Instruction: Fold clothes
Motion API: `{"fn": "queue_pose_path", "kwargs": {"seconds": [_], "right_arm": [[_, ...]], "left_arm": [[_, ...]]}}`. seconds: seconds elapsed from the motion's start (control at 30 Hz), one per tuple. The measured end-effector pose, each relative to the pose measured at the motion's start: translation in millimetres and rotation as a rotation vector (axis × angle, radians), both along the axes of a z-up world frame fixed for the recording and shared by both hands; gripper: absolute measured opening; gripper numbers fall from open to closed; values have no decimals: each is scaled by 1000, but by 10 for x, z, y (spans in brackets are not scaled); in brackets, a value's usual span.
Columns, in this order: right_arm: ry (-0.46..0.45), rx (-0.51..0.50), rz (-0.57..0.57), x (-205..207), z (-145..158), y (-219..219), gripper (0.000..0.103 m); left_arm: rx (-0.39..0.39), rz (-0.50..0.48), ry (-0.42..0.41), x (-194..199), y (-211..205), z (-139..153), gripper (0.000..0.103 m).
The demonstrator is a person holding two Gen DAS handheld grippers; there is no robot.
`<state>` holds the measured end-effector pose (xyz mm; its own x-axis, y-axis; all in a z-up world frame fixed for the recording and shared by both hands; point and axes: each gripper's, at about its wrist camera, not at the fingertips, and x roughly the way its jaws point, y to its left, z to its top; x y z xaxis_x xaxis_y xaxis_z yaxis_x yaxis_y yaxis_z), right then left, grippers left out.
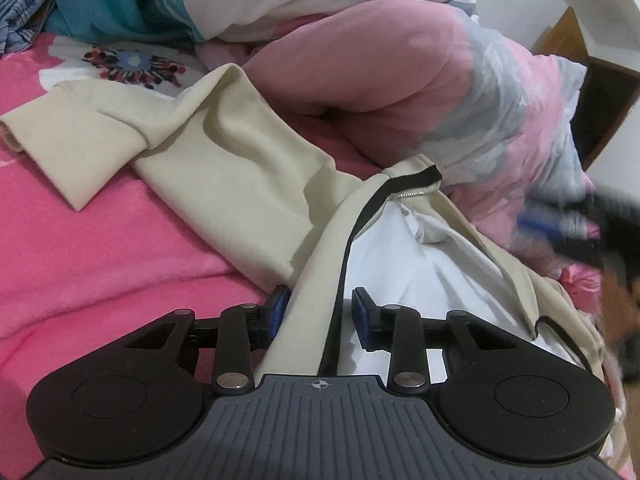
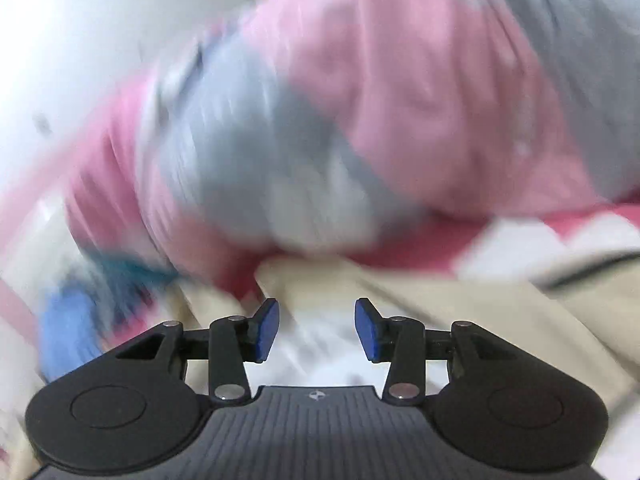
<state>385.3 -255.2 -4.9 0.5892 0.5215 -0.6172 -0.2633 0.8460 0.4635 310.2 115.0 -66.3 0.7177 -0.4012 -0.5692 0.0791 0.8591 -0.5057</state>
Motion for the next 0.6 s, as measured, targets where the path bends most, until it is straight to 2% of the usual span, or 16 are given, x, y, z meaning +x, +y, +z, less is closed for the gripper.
{"fn": "queue_pose_path", "kwargs": {"seconds": [0.07, 0.1, 0.17, 0.2, 0.23, 0.27, 0.33, 0.4, 0.5, 0.6], "right_arm": [[41, -117, -3, -72, -224, 46, 40], [60, -175, -12, -88, -353, 72, 37], [64, -318, -83, 4, -573, 88, 31], [22, -406, -130, 91, -635, 75, 16], [1, -425, -172, 191, -655, 0, 6], [-20, -443, -214, 292, -674, -74, 0], [-63, -484, -299, 488, -706, -220, 0], [-122, -574, -400, 630, -645, -351, 0], [-76, -515, -460, 856, -671, -657, 0], [-62, -430, -440, 800, -651, -777, 0]], "left_arm": [[10, 13, 8, 56, -53, -5, 30], [18, 21, 7, 74, -82, -7, 23], [29, 33, 5, 98, -126, -11, 17], [29, 36, 4, 97, -133, -11, 16], [30, 39, 2, 96, -139, -11, 15], [27, 40, 2, 97, -137, -9, 15], [6, 43, 6, 109, -117, -5, 14], [-5, 43, 4, 123, -122, -12, 14], [-16, 42, -2, 143, -138, -26, 14], [-28, 41, -9, 158, -142, -40, 14]]}}
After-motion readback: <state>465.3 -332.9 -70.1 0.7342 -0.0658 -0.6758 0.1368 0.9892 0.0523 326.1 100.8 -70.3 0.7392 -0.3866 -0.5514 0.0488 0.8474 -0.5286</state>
